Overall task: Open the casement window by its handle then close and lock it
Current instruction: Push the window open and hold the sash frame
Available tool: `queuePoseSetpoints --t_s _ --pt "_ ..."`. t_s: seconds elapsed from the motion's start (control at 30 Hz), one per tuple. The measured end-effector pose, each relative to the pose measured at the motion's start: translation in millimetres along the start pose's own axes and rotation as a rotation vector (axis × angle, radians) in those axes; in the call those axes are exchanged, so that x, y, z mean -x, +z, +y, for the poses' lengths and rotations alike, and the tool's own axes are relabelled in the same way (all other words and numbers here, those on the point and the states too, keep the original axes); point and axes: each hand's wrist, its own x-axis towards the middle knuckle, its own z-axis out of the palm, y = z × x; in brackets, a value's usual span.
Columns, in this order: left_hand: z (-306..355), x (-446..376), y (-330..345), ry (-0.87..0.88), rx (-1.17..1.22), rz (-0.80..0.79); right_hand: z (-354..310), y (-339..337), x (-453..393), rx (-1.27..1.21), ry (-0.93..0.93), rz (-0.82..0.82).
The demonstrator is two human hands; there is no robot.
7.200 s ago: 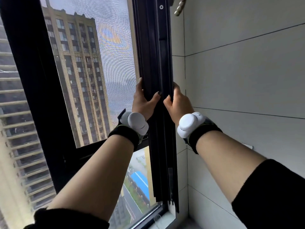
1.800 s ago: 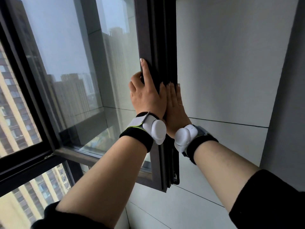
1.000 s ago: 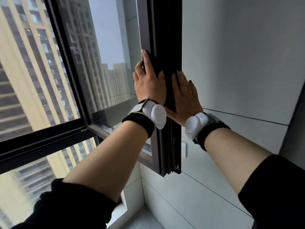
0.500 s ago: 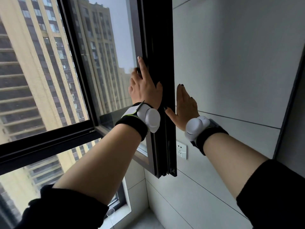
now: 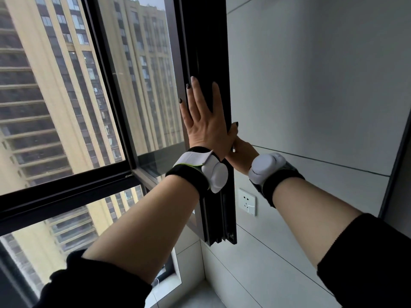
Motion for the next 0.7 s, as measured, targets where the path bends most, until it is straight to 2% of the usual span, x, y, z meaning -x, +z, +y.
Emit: queuePoseSetpoints --t_s 0.2,0.5,0.6,0.7 --pt "2 -1 6 0.015 -0.058 0.009 -6 0 2 0.109 0.048 0.014" --pt "3 -1 14 0.052 -0.162 0.061 -4 2 1 0.138 0.011 0.046" --pt "6 -3 16 0.045 -0.226 0.087 -2 4 -2 0.226 0.032 0.026" --pt "6 -3 16 0.074 -0.172 0.052 -1 4 -4 0.267 0.029 0.015"
